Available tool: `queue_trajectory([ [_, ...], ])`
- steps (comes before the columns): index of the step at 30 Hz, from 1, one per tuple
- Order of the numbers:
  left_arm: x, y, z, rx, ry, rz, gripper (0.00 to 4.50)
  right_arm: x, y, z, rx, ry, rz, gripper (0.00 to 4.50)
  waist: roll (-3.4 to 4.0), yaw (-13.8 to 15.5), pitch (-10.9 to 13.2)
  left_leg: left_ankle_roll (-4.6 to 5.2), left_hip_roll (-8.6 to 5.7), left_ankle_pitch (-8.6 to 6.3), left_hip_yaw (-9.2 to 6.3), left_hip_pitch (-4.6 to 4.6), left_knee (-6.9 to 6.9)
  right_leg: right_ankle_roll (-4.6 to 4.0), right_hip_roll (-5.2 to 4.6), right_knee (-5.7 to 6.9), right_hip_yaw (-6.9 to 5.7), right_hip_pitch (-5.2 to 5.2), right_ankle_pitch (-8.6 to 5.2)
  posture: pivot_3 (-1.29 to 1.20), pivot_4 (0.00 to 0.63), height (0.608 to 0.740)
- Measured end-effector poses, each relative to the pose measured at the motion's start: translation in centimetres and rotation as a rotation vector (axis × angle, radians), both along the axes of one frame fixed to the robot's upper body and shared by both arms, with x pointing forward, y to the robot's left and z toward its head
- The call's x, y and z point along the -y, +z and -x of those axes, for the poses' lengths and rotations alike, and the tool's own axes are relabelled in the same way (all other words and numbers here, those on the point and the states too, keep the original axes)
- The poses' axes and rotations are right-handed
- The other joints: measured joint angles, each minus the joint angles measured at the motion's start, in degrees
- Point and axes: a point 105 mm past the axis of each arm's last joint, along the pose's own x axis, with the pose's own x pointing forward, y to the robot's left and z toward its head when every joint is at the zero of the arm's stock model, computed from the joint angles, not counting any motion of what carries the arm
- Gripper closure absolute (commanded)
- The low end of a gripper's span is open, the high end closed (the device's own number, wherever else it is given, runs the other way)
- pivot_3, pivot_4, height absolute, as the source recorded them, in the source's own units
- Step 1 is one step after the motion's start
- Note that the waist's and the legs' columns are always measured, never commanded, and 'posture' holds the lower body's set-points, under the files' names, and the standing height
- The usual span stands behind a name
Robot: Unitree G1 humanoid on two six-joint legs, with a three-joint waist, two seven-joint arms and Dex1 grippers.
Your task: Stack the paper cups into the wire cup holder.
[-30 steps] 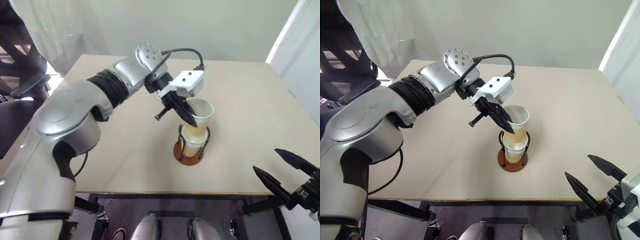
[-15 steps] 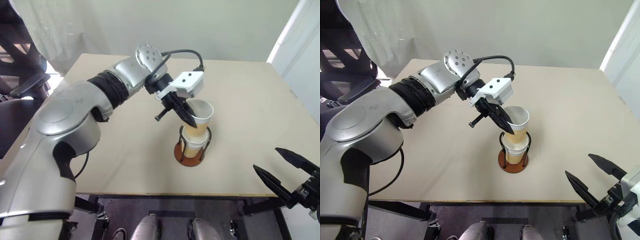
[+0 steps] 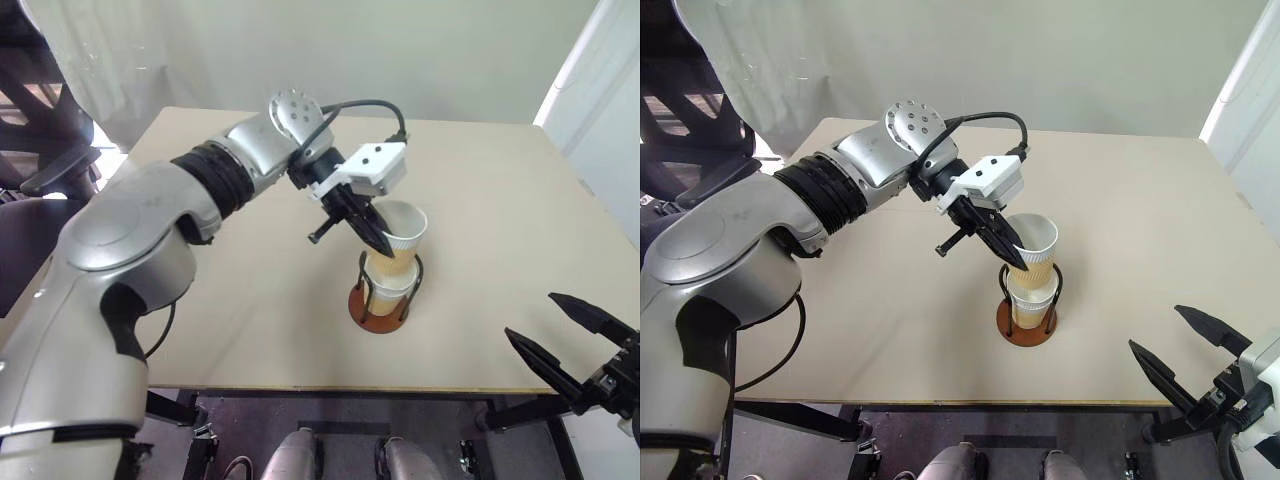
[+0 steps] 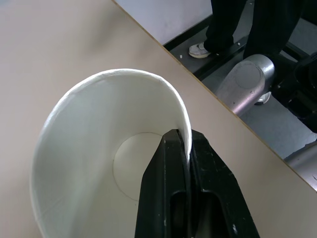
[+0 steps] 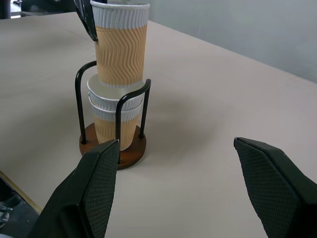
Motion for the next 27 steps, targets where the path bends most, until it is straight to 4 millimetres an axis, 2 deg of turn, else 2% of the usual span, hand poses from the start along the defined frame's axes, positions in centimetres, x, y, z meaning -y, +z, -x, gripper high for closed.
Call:
queue_trajectory([
  [13,0.15,-0.53,0.17,-0.016,-0.008,-0.013,4.48,0.02,-0.01,0.00,0.000,-0.002,0.000,0.71,0.00,0.01,0.00,0.03,0.00,-0.07,0.00,0.00,-0.02,0.04,0.00,-0.31,0.00,0.10,0.03,0.00,0.150,0.740],
  [16,0.23,-0.72,0.11,-0.028,0.000,-0.016,3.87,0.03,-0.02,0.00,-0.001,-0.003,0.000,0.71,0.00,0.02,0.00,0.03,0.01,-0.11,0.00,0.00,-0.02,0.07,0.00,-0.40,0.00,0.13,0.05,0.00,0.150,0.740],
  [24,0.37,-0.95,-0.12,-0.030,0.010,-0.020,1.15,0.07,-0.02,-0.02,-0.001,-0.004,0.000,0.71,0.00,0.07,0.00,0.03,0.01,-0.18,0.00,0.00,-0.02,0.11,0.00,-0.57,0.00,0.18,0.09,0.00,0.150,0.740],
  [27,0.55,-0.94,-0.38,-0.004,0.003,-0.006,1.15,0.05,0.03,-0.06,0.001,-0.002,0.002,0.71,0.00,0.11,0.00,0.04,0.01,-0.18,0.01,0.00,-0.01,0.14,0.00,-0.61,0.00,0.20,0.10,0.00,0.150,0.740],
])
